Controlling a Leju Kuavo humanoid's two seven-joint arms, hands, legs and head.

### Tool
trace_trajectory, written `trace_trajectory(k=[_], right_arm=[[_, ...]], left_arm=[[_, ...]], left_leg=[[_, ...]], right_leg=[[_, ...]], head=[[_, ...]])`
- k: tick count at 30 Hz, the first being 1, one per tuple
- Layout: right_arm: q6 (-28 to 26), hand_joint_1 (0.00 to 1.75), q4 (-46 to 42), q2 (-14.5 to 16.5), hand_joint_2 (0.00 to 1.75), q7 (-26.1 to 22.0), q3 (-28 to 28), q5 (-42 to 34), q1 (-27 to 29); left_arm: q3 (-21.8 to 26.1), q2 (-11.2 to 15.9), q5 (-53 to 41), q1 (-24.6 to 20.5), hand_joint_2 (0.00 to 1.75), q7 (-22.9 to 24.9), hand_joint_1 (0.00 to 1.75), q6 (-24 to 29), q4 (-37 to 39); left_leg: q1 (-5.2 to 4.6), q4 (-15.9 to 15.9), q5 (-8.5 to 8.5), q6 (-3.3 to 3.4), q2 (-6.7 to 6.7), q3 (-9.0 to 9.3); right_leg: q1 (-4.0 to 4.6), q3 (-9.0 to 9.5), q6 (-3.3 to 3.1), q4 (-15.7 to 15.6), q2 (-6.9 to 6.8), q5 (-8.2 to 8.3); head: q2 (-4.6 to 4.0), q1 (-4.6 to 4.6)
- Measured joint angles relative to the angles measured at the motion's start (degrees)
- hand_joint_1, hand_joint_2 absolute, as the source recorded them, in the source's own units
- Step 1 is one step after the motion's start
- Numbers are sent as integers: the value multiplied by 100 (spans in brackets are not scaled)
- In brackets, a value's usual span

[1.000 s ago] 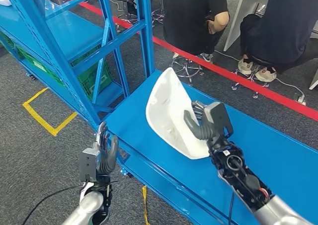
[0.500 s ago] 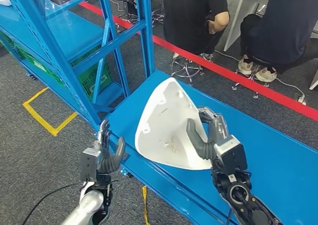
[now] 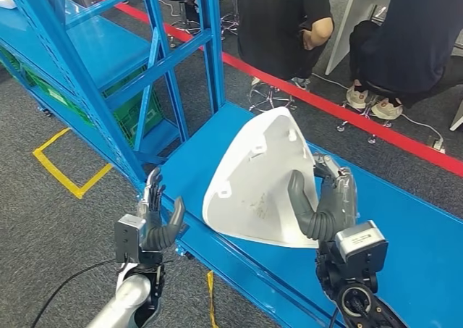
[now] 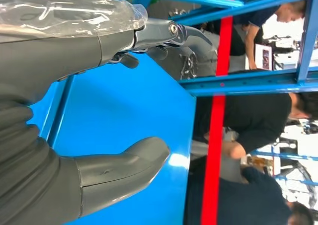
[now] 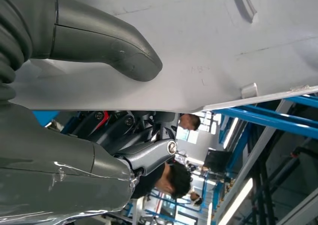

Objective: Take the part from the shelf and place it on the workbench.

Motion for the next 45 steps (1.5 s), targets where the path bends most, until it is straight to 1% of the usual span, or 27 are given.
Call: trace_trajectory(k=[5,19,24,30,35,39,40,41,42,43,44,45], right_arm=[[-43,175,-49,0,175,15,-1,-54,3],[-63,175,-116,0,175,69,-1,-133,6],[-151,175,-117,0,175,96,-6,-390,42],[-274,175,-117,0,175,133,-8,-374,81],[-300,175,-115,0,175,211,11,48,91],[-305,175,-114,1,175,227,28,154,96],[-305,175,-114,1,175,216,32,164,98],[-307,175,-114,1,175,194,37,179,101],[-315,175,-115,1,175,157,43,221,103],[-329,175,-115,1,175,117,54,296,106],[-347,175,-115,1,175,81,71,398,114],[-364,175,-115,1,175,54,93,504,127]], left_arm=[[0,-4,22,-1,175,-73,0,22,-34],[0,-8,3,-1,175,-79,0,24,-46],[0,-28,-72,-1,175,-60,0,24,-46],[0,-38,-102,-2,175,-16,0,38,-51],[-2,-38,-159,-7,175,57,0,58,-91],[-2,-38,-191,-12,175,101,0,72,-107],[-2,-39,-198,-16,175,106,0,74,-120],[-2,-41,-202,-21,175,105,0,72,-133],[-3,-45,-204,-30,175,100,0,71,-144],[-3,-49,-207,-41,175,86,0,74,-150],[-4,-51,-209,-49,175,66,0,81,-152],[-4,-52,-210,-55,175,42,0,96,-153]], left_leg=[[0,0,0,0,0,0],[0,0,0,0,0,0],[0,0,0,0,0,0],[0,0,-1,1,0,0],[-26,42,-46,51,-3,-8],[-38,49,-68,83,-6,-4],[-19,19,-61,100,-10,17],[-1,-26,-52,112,-18,51],[23,-69,-41,127,-28,91],[47,-103,-34,140,-41,127],[50,-114,-38,146,-60,147],[54,-111,-46,152,-85,155]], right_leg=[[0,0,0,0,0,0],[0,0,0,0,0,0],[0,0,0,0,0,0],[0,0,0,0,0,0],[-25,16,28,-11,0,-17],[-31,39,55,-24,-5,-30],[-25,36,68,-31,-16,-41],[-22,28,83,-2,-27,-77],[-21,-26,97,127,-37,-170],[-23,-143,112,385,-44,-318],[-36,-315,127,770,-44,-504],[-46,-524,143,1200,-43,-686]], head=[[0,2],[0,2],[0,2],[0,3],[0,-23],[0,-41],[0,-47],[0,-50],[0,-40],[0,-13],[0,23],[0,57]])
